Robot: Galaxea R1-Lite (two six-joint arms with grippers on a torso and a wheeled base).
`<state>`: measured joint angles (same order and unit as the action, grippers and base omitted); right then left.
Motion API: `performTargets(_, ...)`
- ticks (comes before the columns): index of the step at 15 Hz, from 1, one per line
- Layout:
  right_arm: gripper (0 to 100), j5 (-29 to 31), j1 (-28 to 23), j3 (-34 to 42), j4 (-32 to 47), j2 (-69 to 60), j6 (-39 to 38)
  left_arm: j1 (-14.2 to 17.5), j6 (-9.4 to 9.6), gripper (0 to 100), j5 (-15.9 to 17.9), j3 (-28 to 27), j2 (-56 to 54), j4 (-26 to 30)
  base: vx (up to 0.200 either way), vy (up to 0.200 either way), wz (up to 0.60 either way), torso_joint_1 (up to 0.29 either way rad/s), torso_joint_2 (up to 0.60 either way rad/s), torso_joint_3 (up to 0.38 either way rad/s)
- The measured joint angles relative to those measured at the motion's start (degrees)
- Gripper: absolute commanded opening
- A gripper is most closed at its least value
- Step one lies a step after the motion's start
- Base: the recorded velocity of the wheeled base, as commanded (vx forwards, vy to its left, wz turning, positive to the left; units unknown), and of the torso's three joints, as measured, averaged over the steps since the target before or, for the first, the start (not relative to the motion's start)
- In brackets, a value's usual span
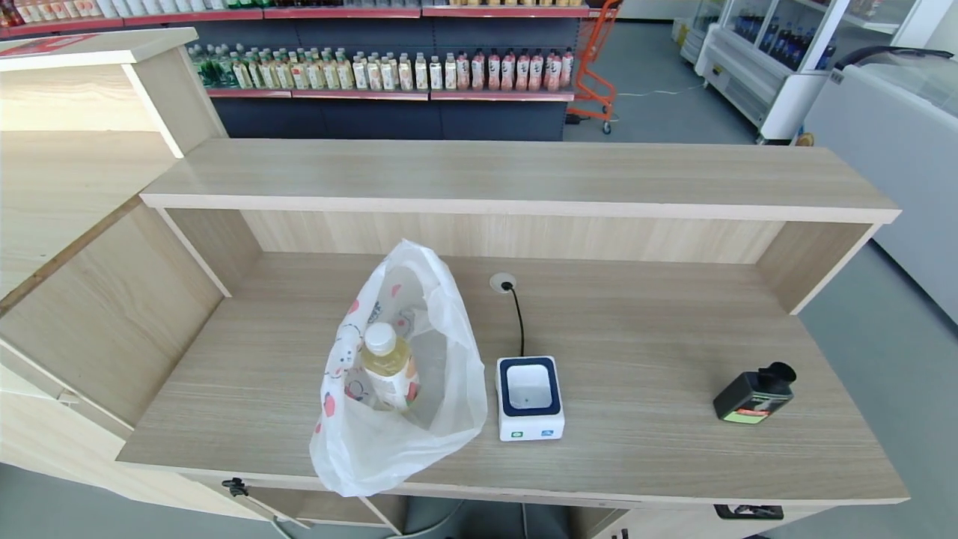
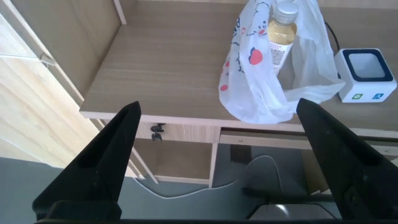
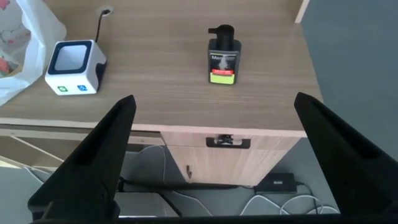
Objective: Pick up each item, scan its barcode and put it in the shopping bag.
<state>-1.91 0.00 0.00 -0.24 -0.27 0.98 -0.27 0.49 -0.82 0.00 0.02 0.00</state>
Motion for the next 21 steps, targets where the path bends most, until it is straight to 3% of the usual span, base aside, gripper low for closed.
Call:
performTargets(8,100,0.02,0.00,0.00,0.02,0.05,-0.09,0.00,-0.24,100,0.00,0.00,0.00,0.00,0.000,-0.200,0.00,0.002,0.00,0.003)
performTargets(12,100,-0.43,0.10,-0.88,0.65,0.29,0.83,0.06,-0.46,100,0.06,0.00,0.00,0.00,0.000,0.000,0.00,0.000,0.00,0.000)
performTargets(14,100,-0.79,0.44,-6.52,3.36,3.68,0.80,-0.04,-0.46,100,0.04,0.00,0.00,0.00,0.000,0.000,0.00,0.000,0.00,0.000)
performTargets(17,100,1.43,-0.02,-18.60,7.38,20.08,2.28,0.05,-0.49,100,0.04,0.00,0.00,0.00,0.000,0.000,0.00,0.000,0.00,0.000)
performTargets(21,100,4.43,-6.01,-30.15,5.52,53.98,17.05,0.00,-0.49,100,0.06,0.00,0.00,0.00,0.000,0.000,0.00,0.000,0.00,0.000)
